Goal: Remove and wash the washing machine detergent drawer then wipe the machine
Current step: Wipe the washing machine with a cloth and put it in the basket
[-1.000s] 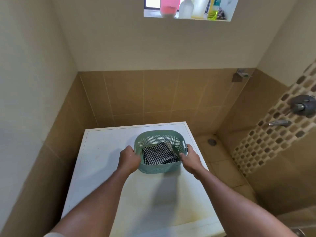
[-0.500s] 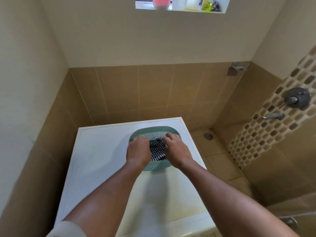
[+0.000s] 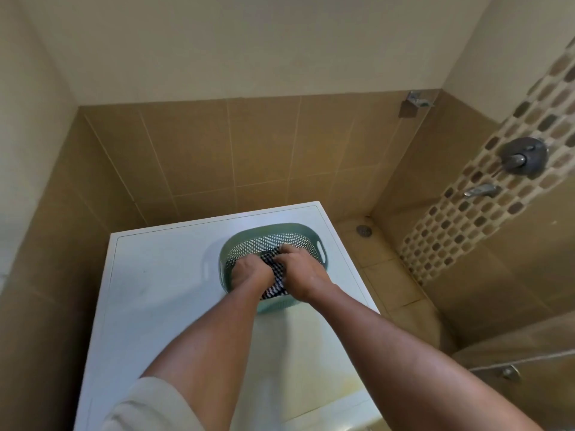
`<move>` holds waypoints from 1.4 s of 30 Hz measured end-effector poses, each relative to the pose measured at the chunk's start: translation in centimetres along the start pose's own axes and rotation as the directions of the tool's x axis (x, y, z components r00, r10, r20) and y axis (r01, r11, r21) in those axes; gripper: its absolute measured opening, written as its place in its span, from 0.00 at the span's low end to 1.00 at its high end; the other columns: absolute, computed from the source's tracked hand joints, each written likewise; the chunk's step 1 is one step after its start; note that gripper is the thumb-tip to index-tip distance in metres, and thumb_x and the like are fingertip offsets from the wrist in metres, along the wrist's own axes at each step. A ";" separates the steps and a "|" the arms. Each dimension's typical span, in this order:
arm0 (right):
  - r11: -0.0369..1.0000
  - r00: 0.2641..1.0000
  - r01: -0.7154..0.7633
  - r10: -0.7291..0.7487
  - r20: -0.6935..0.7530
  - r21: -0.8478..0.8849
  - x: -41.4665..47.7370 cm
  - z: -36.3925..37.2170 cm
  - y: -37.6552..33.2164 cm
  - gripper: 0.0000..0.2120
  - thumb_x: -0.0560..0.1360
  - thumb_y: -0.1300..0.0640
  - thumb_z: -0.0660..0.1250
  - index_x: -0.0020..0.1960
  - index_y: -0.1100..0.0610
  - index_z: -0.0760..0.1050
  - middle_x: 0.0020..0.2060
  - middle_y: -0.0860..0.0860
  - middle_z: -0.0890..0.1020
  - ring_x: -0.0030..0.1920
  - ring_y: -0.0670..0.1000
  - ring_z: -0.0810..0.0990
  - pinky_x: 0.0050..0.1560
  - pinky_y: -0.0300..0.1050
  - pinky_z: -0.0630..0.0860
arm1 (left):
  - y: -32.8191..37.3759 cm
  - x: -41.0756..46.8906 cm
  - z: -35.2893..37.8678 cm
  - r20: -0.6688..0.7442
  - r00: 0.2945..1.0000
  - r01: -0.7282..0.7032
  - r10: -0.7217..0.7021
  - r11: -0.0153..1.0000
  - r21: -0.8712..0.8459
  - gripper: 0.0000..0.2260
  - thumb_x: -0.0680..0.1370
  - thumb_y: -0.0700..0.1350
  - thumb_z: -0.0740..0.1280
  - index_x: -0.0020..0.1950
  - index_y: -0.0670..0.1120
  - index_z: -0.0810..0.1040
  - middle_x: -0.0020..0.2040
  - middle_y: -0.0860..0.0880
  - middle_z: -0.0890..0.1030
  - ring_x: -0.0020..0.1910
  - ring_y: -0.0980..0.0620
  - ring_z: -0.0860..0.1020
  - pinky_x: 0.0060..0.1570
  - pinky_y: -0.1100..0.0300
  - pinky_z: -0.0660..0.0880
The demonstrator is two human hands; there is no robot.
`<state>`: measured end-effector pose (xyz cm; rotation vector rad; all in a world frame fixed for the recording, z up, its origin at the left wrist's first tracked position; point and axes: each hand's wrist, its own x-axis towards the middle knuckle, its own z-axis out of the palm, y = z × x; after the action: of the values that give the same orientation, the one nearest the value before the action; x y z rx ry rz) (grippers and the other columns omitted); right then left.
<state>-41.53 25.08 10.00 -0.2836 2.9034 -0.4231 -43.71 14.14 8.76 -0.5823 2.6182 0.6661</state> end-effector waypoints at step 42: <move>0.733 0.884 0.429 -0.461 -0.078 0.528 -33.2 -22.3 -0.9 0.11 0.73 0.56 0.75 0.51 0.62 0.80 0.46 0.58 0.86 0.46 0.56 0.85 0.52 0.55 0.81 | -8.9 -43.4 -5.7 0.063 0.853 -0.272 0.519 0.544 -0.794 0.19 0.73 0.39 0.72 0.61 0.34 0.78 0.59 0.38 0.83 0.60 0.39 0.81 0.68 0.39 0.73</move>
<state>-14.29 37.24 36.58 -0.8842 2.4881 -1.2455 -4.26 16.89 29.56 -0.0309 2.0764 1.9121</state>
